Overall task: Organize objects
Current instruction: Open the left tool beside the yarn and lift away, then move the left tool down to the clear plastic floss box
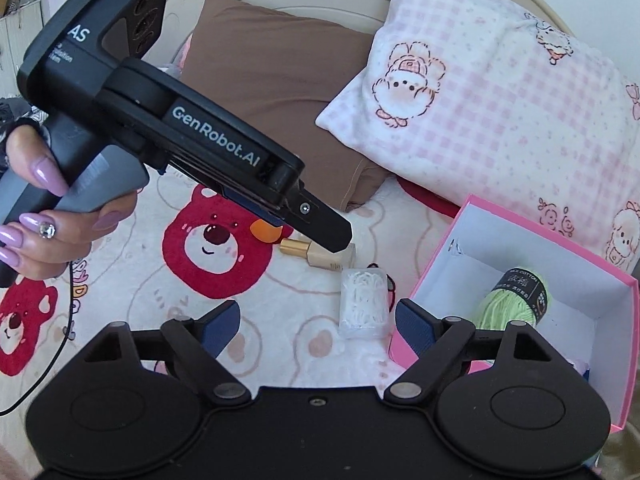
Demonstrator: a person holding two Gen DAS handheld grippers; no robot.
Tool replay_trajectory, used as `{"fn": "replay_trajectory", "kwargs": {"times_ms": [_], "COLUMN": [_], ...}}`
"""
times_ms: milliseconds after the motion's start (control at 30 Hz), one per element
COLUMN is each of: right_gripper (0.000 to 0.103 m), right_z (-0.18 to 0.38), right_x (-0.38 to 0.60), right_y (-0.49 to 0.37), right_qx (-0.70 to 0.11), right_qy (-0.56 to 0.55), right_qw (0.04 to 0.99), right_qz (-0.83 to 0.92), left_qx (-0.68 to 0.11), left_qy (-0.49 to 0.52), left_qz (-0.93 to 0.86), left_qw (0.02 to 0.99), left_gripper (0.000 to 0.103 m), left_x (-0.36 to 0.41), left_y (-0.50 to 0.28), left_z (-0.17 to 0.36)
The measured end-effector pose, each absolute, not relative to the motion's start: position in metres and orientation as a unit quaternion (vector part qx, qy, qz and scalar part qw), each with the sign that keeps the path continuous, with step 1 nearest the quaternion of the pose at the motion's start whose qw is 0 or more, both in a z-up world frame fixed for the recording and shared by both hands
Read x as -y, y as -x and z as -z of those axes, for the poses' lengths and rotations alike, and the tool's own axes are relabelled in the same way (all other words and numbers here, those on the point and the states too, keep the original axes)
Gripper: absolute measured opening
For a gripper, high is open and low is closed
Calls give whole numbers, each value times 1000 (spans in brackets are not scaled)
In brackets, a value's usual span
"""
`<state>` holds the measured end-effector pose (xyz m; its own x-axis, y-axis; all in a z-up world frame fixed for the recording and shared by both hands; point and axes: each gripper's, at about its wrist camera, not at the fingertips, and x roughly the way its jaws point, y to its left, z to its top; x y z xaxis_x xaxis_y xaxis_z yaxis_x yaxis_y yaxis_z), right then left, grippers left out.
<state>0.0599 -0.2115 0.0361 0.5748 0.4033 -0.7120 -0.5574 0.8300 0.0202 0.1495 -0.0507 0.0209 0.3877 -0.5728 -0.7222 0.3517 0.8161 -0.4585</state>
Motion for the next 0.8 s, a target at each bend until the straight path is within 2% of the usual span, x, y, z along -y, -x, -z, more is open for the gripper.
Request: {"fn": "replay_trajectory", "kwargs": {"times_ms": [267, 400, 533, 600, 800], "right_gripper": [88, 88, 88, 88, 87], "right_z": [23, 53, 79, 89, 124], "right_x": [204, 205, 206, 206, 202], "right_y": [-83, -97, -108, -109, -116], "right_qx": [-400, -412, -420, -416, -423], "right_qy": [53, -13, -91, -108, -127], "right_qw": [879, 885, 884, 884, 880], "right_qz": [-253, -215, -187, -183, -177], "left_qx": [-495, -505, -501, -502, -497], "left_qy": [134, 134, 132, 115, 98], "left_qz": [268, 274, 281, 279, 286], "left_qw": [816, 807, 808, 811, 813], "left_gripper": [68, 61, 58, 54, 54], "left_x": [37, 39, 43, 49, 59], "left_y": [-167, -183, -200, -208, -231], "left_z": [48, 76, 95, 103, 119]}}
